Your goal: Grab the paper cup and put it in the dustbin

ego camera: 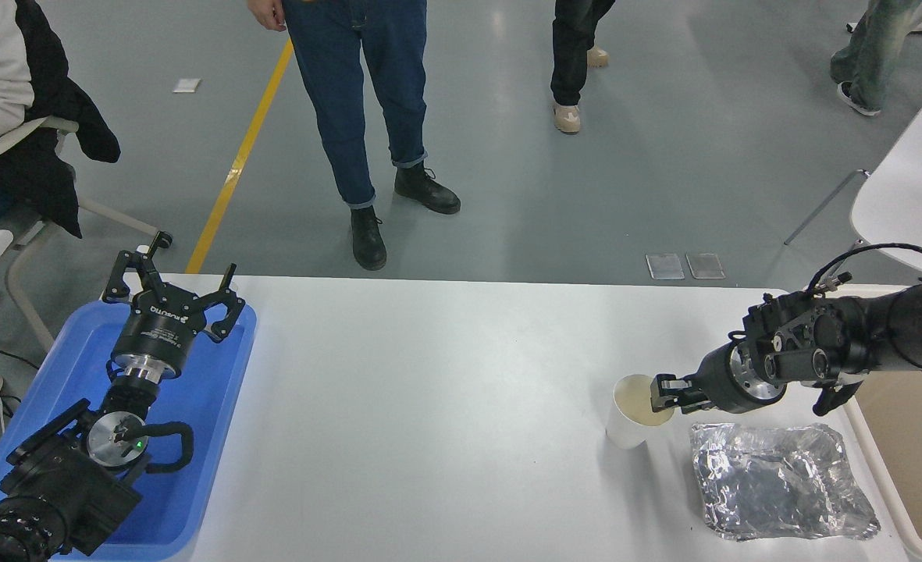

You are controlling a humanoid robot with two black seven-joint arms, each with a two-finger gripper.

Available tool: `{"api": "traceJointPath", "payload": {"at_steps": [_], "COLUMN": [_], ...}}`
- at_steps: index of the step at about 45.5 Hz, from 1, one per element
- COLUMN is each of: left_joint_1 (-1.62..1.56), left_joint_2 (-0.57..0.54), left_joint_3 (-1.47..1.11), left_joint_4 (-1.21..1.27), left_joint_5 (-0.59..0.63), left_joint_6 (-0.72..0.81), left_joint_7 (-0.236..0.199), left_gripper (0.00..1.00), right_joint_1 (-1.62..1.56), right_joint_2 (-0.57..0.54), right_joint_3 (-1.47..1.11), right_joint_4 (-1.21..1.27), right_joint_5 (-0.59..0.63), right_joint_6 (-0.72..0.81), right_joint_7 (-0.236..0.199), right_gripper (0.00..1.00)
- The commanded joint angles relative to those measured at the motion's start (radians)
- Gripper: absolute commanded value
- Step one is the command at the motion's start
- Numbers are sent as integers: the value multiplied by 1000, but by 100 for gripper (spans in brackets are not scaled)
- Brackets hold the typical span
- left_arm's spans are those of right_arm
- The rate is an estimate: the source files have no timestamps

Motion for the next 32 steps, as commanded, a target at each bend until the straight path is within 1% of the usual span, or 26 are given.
{"api": "traceJointPath", "payload": {"at_steps": [1,11,21,26,28,32], "left_joint_1": [0,0,0,0,0,0], "left_joint_2": [0,0,-2,0,-2,0], "left_joint_3": [0,0,0,0,0,0], "left_joint_4": [0,0,0,0,0,0], "left_joint_5": [0,0,0,2,2,2], "left_joint_6": [0,0,0,0,0,0], "left_joint_7": [0,0,0,0,0,0], "left_gripper": [100,100,100,100,100,100], "right_joint_1": [6,70,295,437,502,599], "right_joint_2": [-2,-49,-135,-151,-151,-152], "right_joint_3": [5,-9,-41,-78,-96,-116], "right_joint_4": [6,104,317,374,376,373], "right_joint_5": [3,8,-5,-6,-6,-6], "right_joint_6": [6,8,43,133,222,350], "right_joint_7": [-2,0,1,3,4,3], "right_gripper": [0,0,0,0,0,0]}}
